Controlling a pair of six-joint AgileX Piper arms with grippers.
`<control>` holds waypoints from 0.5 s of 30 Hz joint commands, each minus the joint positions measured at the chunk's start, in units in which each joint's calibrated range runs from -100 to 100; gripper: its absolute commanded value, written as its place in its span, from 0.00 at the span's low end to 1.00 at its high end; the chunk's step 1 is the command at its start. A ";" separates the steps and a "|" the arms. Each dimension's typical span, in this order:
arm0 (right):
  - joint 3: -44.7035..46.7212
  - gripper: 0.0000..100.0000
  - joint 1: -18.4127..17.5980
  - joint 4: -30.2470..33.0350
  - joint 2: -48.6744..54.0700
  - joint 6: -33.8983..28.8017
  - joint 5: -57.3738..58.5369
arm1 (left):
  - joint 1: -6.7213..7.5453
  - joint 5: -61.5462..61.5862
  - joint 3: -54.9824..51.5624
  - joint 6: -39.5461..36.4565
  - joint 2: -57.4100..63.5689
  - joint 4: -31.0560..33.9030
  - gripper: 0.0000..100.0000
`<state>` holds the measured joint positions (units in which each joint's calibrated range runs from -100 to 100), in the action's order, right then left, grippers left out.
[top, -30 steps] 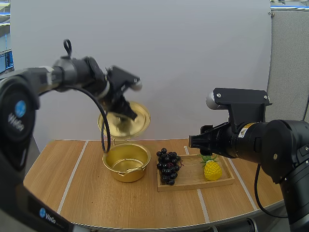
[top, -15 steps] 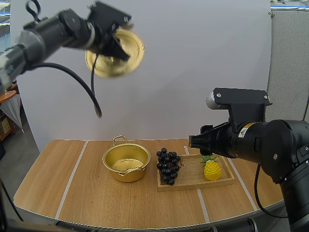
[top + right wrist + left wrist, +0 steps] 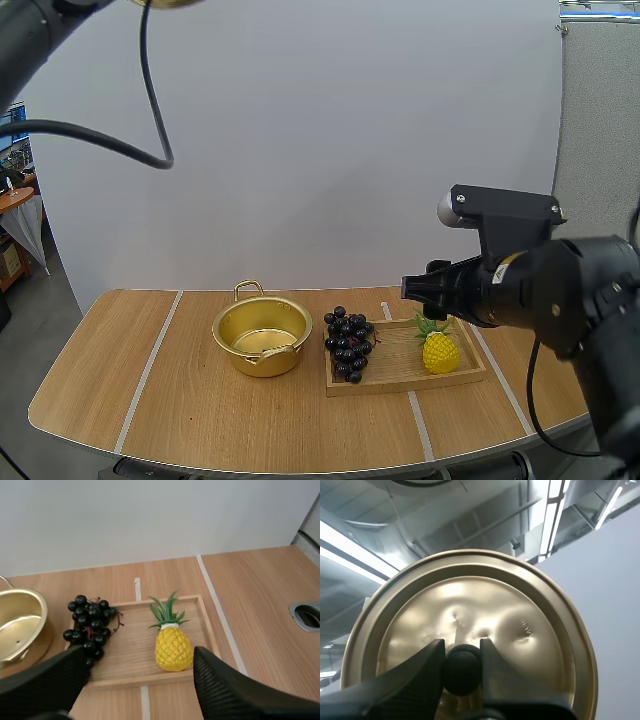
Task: Open the pot, put the pineapple inside, and close it
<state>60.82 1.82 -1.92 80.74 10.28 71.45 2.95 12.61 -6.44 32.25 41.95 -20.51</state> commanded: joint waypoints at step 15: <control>-11.56 1.00 0.55 8.09 -42.48 1.30 -1.03 | 0.21 -16.87 0.54 -0.47 5.01 -0.16 0.00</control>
<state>50.59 1.90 5.51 44.25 8.22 70.73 2.95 -2.45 -6.44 32.25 46.77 -20.51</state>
